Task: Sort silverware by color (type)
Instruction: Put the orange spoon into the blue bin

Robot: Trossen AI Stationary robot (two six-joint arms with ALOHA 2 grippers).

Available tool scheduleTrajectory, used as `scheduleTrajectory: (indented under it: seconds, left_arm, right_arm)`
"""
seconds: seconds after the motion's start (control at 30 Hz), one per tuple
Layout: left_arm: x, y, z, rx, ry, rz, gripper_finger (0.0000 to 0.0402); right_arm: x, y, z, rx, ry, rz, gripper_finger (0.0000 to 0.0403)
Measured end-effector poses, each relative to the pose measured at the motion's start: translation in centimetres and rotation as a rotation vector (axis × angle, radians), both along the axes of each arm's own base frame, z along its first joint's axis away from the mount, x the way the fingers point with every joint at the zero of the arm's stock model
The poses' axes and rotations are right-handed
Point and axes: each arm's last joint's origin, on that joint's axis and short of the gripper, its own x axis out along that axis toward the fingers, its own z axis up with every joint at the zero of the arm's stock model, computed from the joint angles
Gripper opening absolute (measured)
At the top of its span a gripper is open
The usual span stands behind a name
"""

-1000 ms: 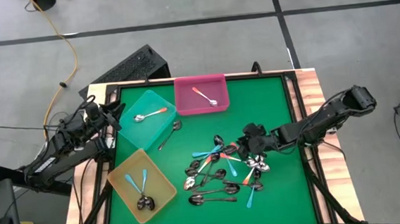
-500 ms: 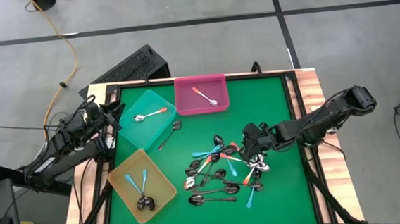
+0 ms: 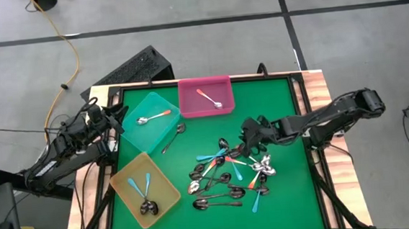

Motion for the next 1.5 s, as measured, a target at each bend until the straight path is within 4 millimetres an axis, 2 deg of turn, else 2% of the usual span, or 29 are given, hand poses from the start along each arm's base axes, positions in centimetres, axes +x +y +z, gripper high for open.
scheduleTrajectory:
  seconds: [0.23, 0.5, 0.57, 0.7, 0.83, 1.03, 1.17, 1.33, 1.5]
  left_arm:
    - [0.0, 0.1, 0.0, 0.001, 0.003, 0.024, 0.0158]
    - [-0.1, 0.1, 0.0, 0.001, 0.005, 0.045, 0.0158]
    - [-0.1, 0.1, -0.1, -0.001, 0.007, 0.05, 0.0158]
    - [-0.1, 0.1, -0.1, 0.0, 0.009, 0.069, 0.0158]
    - [-0.1, 0.1, -0.1, -0.005, 0.006, 0.07, 0.0158]
    - [-0.1, 0.1, -0.1, -0.007, 0.005, 0.062, 0.0158]
    - [-0.1, 0.1, -0.1, -0.007, 0.004, 0.062, 0.0158]
    - [-0.1, 0.1, -0.1, -0.007, 0.004, 0.061, 0.0158]
    - [-0.1, 0.1, -0.1, -0.007, 0.005, 0.063, 0.0158]
  right_arm:
    - [1.3, -3.3, 1.2, -0.1, -0.122, -0.026, 0.0153]
    - [2.5, -8.9, 2.9, -0.246, -0.211, -0.151, 0.0147]
    - [3.6, -10.1, 4.0, -0.283, -0.231, -0.136, 0.0144]
    - [6.2, -12.4, 4.7, -0.37, -0.139, -0.068, 0.0144]
    - [8.3, -15.2, 5.5, -0.366, -0.024, -0.047, 0.0159]
    - [11.0, -18.9, 4.5, -0.258, 0.143, 0.005, 0.0196]
    - [12.4, -20.4, 2.2, -0.212, 0.244, 0.018, 0.0207]
    - [13.6, -21.3, 0.0, -0.177, 0.273, 0.027, 0.0204]
    - [13.8, -21.4, -2.4, -0.117, 0.331, 0.014, 0.0203]
